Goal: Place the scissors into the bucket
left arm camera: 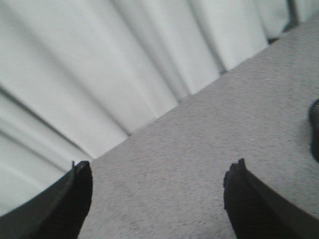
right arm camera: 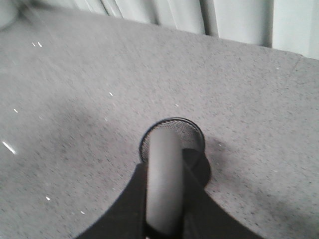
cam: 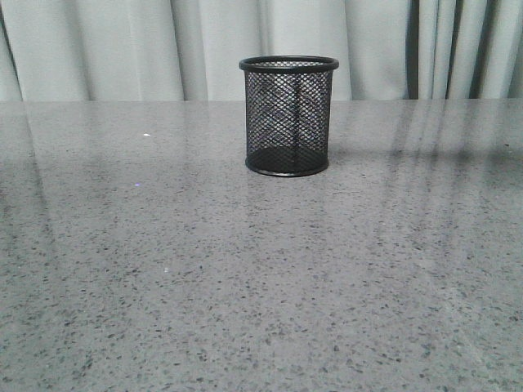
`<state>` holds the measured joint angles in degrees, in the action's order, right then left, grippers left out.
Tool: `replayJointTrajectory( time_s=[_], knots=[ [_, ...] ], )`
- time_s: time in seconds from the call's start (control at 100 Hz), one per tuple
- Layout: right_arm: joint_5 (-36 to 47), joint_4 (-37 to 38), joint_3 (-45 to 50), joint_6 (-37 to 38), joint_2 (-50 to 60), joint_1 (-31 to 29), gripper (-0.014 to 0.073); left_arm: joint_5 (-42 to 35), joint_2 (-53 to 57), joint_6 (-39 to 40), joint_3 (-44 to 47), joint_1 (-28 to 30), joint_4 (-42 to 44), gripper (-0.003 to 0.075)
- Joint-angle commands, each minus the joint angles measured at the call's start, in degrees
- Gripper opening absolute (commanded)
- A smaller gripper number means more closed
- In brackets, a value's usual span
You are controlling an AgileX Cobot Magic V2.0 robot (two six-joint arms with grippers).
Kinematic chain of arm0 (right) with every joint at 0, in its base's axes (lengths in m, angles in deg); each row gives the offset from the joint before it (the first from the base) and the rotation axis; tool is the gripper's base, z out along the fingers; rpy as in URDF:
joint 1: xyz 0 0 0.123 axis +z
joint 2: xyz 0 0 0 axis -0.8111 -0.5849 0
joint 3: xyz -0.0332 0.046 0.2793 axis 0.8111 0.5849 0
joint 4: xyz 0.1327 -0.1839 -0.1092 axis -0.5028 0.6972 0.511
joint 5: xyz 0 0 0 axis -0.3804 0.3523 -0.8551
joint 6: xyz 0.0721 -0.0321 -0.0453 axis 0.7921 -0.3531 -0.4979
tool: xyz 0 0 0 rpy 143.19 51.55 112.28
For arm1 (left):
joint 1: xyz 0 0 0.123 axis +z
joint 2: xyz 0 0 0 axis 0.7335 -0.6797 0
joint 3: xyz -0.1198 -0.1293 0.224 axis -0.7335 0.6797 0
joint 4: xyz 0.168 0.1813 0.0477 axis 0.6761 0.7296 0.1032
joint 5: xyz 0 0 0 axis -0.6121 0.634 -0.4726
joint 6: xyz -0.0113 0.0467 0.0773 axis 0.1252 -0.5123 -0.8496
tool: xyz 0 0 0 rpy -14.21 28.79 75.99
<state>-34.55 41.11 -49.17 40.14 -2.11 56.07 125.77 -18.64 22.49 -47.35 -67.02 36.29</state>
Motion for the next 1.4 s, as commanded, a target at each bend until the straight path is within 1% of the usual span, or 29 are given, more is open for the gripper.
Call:
replayJointTrajectory(
  time_s=[0.0,0.17,0.3,0.41,0.67,1.0,1.26,1.39],
  knots=[
    [0.1,2.22,-5.02,1.25,-1.88,2.22,-0.0043,-3.39,1.95,0.73,-1.72,2.44,-0.63,0.0512],
    [0.18,10.49,-9.49,5.36,-7.34,8.25,-0.0043,-3.14,2.54,0.73,-1.72,3.36,-1.07,0.0512],
    [-0.49,14.52,-12.65,5.57,-11.45,11.44,-0.0043,-2.55,2.54,0.73,-1.72,3.36,-1.53,0.0512],
    [-0.49,15.06,-14.71,5.57,-14.65,12.77,-0.0043,-2.55,2.54,0.73,-1.72,3.36,-1.53,0.0512],
    [-1.89,16.14,-17.99,5.57,-21.28,12.87,-0.0044,-2.2,2.54,0.73,-1.72,3.36,-1.53,0.0512],
    [-2.49,15.25,-18.2,5.57,-24.05,13.09,-0.0037,-2.09,2.43,0.73,-1.72,3.36,-1.53,0.0512],
    [-1.07,12.74,-18.41,5.57,-24.05,13.09,0.0113,-2.09,2.31,0.73,-1.72,3.36,-1.53,0.0512],
    [-0.98,12.74,-19.1,5.57,-24.05,13.09,0.0216,-2.19,2.07,0.73,-1.72,3.36,-1.53,0.0512]
  ],
)
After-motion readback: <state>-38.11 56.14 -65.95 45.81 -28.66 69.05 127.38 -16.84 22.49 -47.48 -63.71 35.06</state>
